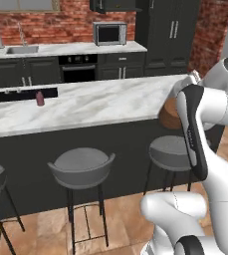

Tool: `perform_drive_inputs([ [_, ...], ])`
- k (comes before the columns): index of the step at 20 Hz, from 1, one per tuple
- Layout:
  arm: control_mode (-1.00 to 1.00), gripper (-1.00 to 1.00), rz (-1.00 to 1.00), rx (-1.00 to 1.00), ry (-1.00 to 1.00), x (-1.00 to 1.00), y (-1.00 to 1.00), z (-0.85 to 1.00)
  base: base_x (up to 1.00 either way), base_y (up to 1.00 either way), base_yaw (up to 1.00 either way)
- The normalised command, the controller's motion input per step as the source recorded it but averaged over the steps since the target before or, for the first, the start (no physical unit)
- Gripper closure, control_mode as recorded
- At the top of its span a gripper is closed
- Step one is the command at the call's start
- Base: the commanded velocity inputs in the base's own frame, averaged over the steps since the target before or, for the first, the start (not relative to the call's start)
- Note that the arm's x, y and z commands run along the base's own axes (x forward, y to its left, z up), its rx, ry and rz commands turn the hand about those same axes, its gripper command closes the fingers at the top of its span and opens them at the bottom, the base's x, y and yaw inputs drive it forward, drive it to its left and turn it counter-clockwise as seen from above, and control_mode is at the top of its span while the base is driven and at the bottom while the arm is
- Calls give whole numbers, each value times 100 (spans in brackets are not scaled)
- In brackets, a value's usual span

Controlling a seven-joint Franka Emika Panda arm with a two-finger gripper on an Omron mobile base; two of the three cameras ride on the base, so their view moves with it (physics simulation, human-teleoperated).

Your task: Pick the jar and jar from the dining table and place them in the open cabinet. Close the cabinet after placing the objects.

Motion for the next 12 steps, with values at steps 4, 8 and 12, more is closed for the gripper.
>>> perform_drive_inputs([
  [4,100,100,0,0,0,0,0,0,11,-100,0],
  [8,100,100,0,0,0,0,0,0,13,-100,0],
  [12,100,100,0,0,0,0,0,0,12,-100,0],
])
